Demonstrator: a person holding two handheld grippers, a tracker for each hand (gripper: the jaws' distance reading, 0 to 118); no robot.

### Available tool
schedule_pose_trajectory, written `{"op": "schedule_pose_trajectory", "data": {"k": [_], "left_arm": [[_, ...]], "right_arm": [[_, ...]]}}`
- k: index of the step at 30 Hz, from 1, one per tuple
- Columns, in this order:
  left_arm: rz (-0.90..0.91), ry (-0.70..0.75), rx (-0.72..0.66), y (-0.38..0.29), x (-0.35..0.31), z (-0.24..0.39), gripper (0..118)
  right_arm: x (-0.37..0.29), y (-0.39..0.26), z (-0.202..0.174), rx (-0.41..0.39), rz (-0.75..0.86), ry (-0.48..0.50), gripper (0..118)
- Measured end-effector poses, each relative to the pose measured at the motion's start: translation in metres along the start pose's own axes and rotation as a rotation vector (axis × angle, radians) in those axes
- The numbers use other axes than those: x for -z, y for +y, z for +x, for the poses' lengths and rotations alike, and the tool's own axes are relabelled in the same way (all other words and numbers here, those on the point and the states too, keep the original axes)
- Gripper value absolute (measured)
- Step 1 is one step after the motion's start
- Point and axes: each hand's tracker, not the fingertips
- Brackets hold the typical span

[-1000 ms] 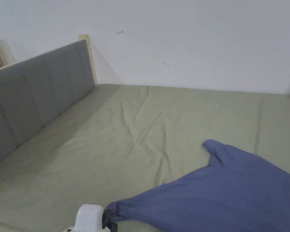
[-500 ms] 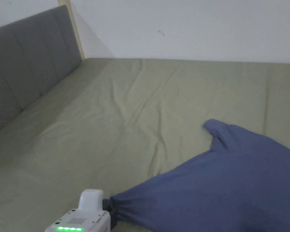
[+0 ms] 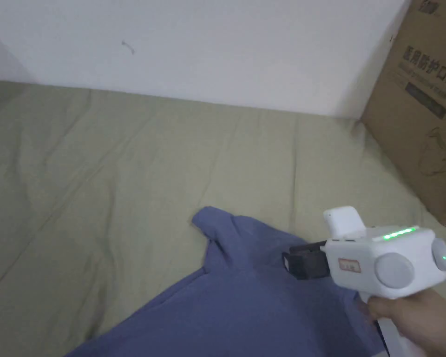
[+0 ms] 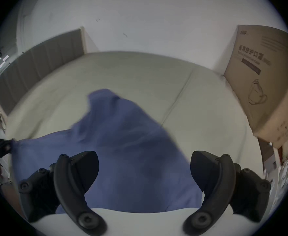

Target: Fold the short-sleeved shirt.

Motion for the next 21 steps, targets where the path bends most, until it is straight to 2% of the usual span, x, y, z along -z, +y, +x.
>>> {"op": "schedule_pose_trajectory", "data": {"k": [3,5,7,8,9,10,11,12,15,18,21], "left_arm": [[-0.008,0.003,0.023,0.004,0.000,0.002,4],[-0.002,-0.002,0.026,0.003,-0.001,-0.001,4],[0.000,-0.011,0.042,0.003,-0.001,0.000,4],[-0.008,-0.008,0.057,0.001,0.000,-0.001,4],[-0.011,-0.004,0.065,0.000,0.000,-0.001,4],[-0.010,-0.005,0.067,0.000,-0.001,-0.001,4],[-0.009,-0.005,0.067,0.002,-0.004,0.001,4],[0.000,-0.006,0.060,0.004,-0.008,0.001,4],[0.090,-0.047,0.030,0.018,-0.033,0.005,4],[0.167,-0.051,0.024,0.042,-0.064,0.005,4],[0.246,-0.101,-0.018,0.074,-0.100,0.001,4]], "right_arm": [[0.063,0.011,0.033,-0.056,-0.051,-0.076,110],[0.083,0.002,0.036,-0.029,-0.100,-0.089,110],[0.079,-0.013,0.026,0.003,-0.139,-0.036,102],[0.064,-0.017,0.028,0.066,-0.047,0.010,89],[0.058,-0.019,0.030,0.101,-0.031,0.054,51],[0.044,-0.022,0.020,0.100,-0.024,0.060,21],[0.033,-0.025,0.014,0.045,-0.014,-0.022,3],[0.020,-0.029,0.010,0.023,-0.013,-0.047,3],[-0.050,-0.033,-0.002,0.023,0.103,-0.013,3],[-0.142,-0.037,-0.006,-0.014,0.221,-0.064,3],[-0.243,-0.045,-0.005,-0.006,0.336,-0.099,3]]}}
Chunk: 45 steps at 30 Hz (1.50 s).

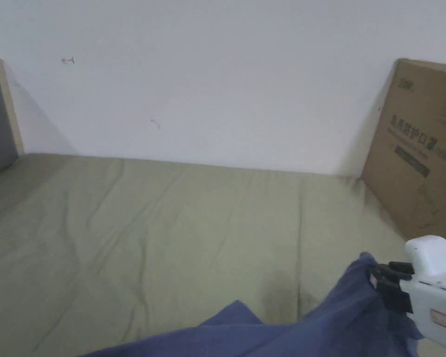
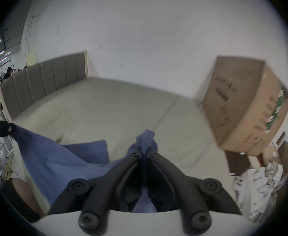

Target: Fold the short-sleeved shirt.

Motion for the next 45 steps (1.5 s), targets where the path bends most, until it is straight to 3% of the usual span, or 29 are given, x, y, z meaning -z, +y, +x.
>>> {"op": "schedule_pose_trajectory", "data": {"k": [3,8,12,15,18,21,25,28,29,35,39,40,43,45], "left_arm": [[0.085,-0.028,0.017,0.042,-0.029,0.006,4],[0.231,-0.069,0.070,0.115,-0.075,0.022,4],[0.308,-0.097,0.140,0.173,-0.098,0.041,4],[0.375,-0.078,0.201,0.216,-0.104,0.055,4],[0.384,-0.075,0.209,0.257,-0.090,0.064,4],[0.384,-0.038,0.223,0.290,-0.059,0.070,4],[0.421,0.077,0.304,0.325,-0.007,0.074,4],[0.435,0.102,0.262,0.353,0.036,0.069,4],[0.443,0.116,0.265,0.363,0.050,0.069,4],[0.506,0.225,0.332,0.403,0.121,0.076,4],[0.495,0.259,0.363,0.411,0.165,0.080,4],[0.489,0.261,0.367,0.409,0.176,0.080,4],[0.464,0.294,0.389,0.392,0.213,0.082,4],[0.449,0.285,0.347,0.370,0.235,0.078,4]], "right_arm": [[-0.094,0.025,0.013,0.015,0.110,-0.070,3],[-0.215,0.053,0.039,0.133,0.266,-0.134,3],[-0.257,0.085,0.045,0.191,0.323,-0.135,3],[-0.253,0.104,0.077,0.229,0.364,-0.135,3],[-0.239,0.133,0.077,0.261,0.417,-0.157,3],[-0.208,0.160,0.081,0.214,0.468,-0.191,3],[-0.157,0.202,0.089,0.226,0.493,-0.175,3],[-0.114,0.238,0.094,0.167,0.545,-0.212,3],[-0.094,0.247,0.115,0.148,0.556,-0.226,3],[-0.016,0.301,0.134,0.062,0.607,-0.323,4],[0.024,0.308,0.144,0.097,0.637,-0.335,4],[0.036,0.305,0.144,0.091,0.646,-0.293,4],[0.074,0.292,0.145,0.042,0.576,-0.316,4],[0.092,0.272,0.142,0.057,0.567,-0.307,3]]}}
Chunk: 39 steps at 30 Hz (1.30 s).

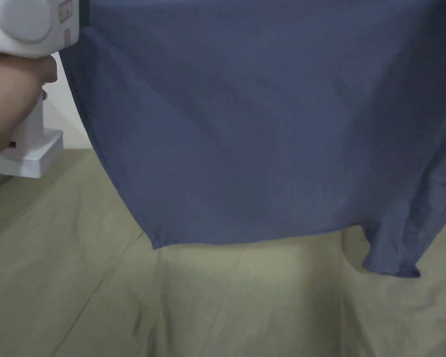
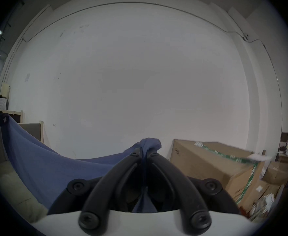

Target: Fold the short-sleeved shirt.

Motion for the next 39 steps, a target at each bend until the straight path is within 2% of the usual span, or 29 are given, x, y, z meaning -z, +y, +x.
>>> {"op": "schedule_pose_trajectory", "data": {"k": [4,9,14,17,21,29,35,37,38,39], "left_arm": [[-0.086,-0.031,-0.055,-0.069,-0.010,0.025,4],[-0.172,-0.105,0.001,-0.147,-0.042,0.047,4],[-0.254,-0.165,-0.033,-0.204,-0.112,0.046,4],[-0.319,-0.186,-0.043,-0.229,-0.162,0.039,4],[-0.371,-0.215,-0.083,-0.255,-0.227,0.021,4],[-0.464,-0.291,-0.100,-0.301,-0.360,0.002,4],[-0.545,-0.294,-0.115,-0.336,-0.411,-0.001,4],[-0.558,-0.295,-0.113,-0.345,-0.416,0.001,5],[-0.575,-0.292,-0.107,-0.348,-0.419,0.004,10],[-0.592,-0.292,-0.106,-0.350,-0.419,0.005,27]], "right_arm": [[-0.010,-0.070,0.000,0.089,-0.077,0.060,4],[-0.052,-0.153,-0.003,0.066,-0.186,0.131,4],[-0.138,-0.201,-0.001,0.127,-0.277,0.191,4],[-0.197,-0.216,0.002,0.151,-0.329,0.194,4],[-0.280,-0.222,-0.003,0.141,-0.361,0.210,4],[-0.444,-0.244,-0.026,0.063,-0.485,0.246,4],[-0.503,-0.293,-0.029,0.030,-0.615,0.213,4],[-0.508,-0.309,-0.027,-0.005,-0.653,0.208,4],[-0.511,-0.314,-0.031,-0.035,-0.658,0.197,6],[-0.512,-0.318,-0.033,-0.044,-0.664,0.186,28]]}}
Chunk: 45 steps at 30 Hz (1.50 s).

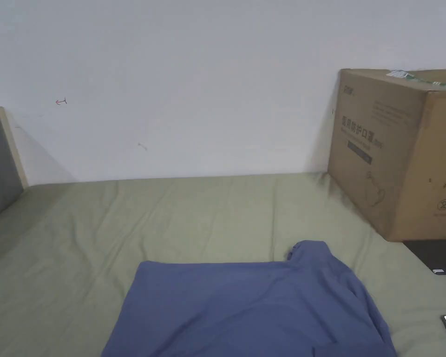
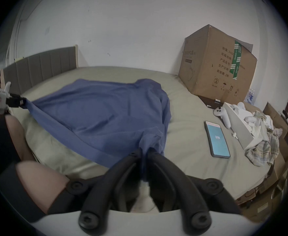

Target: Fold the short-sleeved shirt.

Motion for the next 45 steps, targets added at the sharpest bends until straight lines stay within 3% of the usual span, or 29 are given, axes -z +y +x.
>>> {"op": "schedule_pose_trajectory", "data": {"k": [2,3,4,5,7,8,9,10,11,12,13,14,15,16,18,20,22,23,25,26,27,31,32,33,34,40,45], "left_arm": [[0.020,0.049,-0.013,-0.002,-0.009,0.002,58],[0.084,0.033,-0.038,-0.002,-0.018,0.000,80],[0.123,-0.002,-0.062,-0.002,-0.029,-0.002,100],[0.131,-0.010,-0.077,0.000,-0.040,-0.004,109],[0.196,0.004,-0.080,0.001,-0.070,-0.003,106],[0.227,0.031,-0.047,0.000,-0.086,-0.001,105],[0.263,0.065,-0.011,-0.002,-0.102,0.003,91],[0.335,0.076,0.004,-0.006,-0.121,0.005,67],[0.384,0.056,-0.007,-0.010,-0.140,0.010,36],[0.389,0.055,-0.022,-0.013,-0.151,0.013,1],[0.373,0.075,-0.037,-0.016,-0.158,0.017,1],[0.362,0.098,-0.052,-0.018,-0.163,0.019,1],[0.347,0.062,-0.079,-0.020,-0.165,0.018,1],[0.295,0.006,-0.093,-0.018,-0.160,0.014,1],[0.251,-0.001,-0.083,-0.018,-0.145,0.012,0],[0.193,0.002,-0.053,-0.015,-0.118,0.004,0],[0.098,0.006,-0.063,-0.014,-0.084,-0.003,0],[0.055,0.032,-0.076,-0.014,-0.064,-0.007,5],[-0.025,0.021,-0.073,-0.015,-0.033,-0.016,49],[-0.090,0.007,-0.071,-0.014,-0.018,-0.021,59],[-0.118,0.020,-0.078,-0.015,-0.008,-0.024,63],[-0.159,-0.001,-0.064,-0.018,0.015,-0.030,62],[-0.161,-0.015,-0.050,-0.018,0.017,-0.028,55],[-0.156,-0.042,-0.037,-0.018,0.016,-0.025,20],[-0.113,-0.090,-0.029,-0.017,0.014,-0.024,3],[-0.074,-0.112,0.017,-0.013,0.008,-0.009,3],[-0.037,-0.122,-0.048,-0.009,-0.002,-0.017,3]], "right_arm": [[0.006,-0.009,0.010,0.004,-0.029,-0.010,106],[0.002,-0.009,0.012,0.031,-0.027,-0.013,117],[-0.012,-0.009,0.019,0.093,0.028,-0.021,118],[-0.021,-0.010,0.021,0.116,0.092,0.029,118],[-0.044,-0.007,0.020,0.125,0.139,-0.019,118],[-0.056,-0.006,0.019,0.125,0.153,-0.045,117],[-0.065,-0.011,0.012,0.136,0.155,-0.055,115],[-0.076,-0.014,0.010,0.155,0.157,-0.050,112],[-0.084,-0.019,0.009,0.185,0.170,-0.034,100],[-0.093,-0.024,0.007,0.209,0.189,-0.027,64],[-0.128,0.011,-0.035,0.227,0.209,-0.018,64],[-0.140,0.017,-0.050,0.230,0.204,-0.022,49],[-0.143,0.018,-0.057,0.240,0.195,-0.043,22],[-0.145,0.019,-0.065,0.241,0.180,-0.069,2],[-0.147,0.023,-0.072,0.229,0.155,-0.020,2],[-0.148,0.034,-0.081,0.221,0.157,-0.065,2],[-0.109,0.015,-0.034,0.224,0.143,-0.064,2],[-0.105,0.018,-0.029,0.232,0.139,-0.070,2],[-0.099,0.018,-0.024,0.256,0.106,-0.049,2],[-0.094,0.018,-0.022,0.267,0.060,-0.025,2],[-0.091,0.018,-0.021,0.258,0.048,-0.041,2],[-0.084,0.018,-0.027,0.231,0.037,-0.054,2],[-0.082,0.017,-0.027,0.231,0.031,-0.058,2],[-0.079,0.012,-0.023,0.234,0.026,-0.058,2],[-0.076,0.010,-0.020,0.237,0.020,-0.058,2],[-0.062,0.004,-0.019,0.233,-0.012,-0.063,2],[-0.047,0.008,-0.020,0.205,-0.008,-0.058,2]]}}
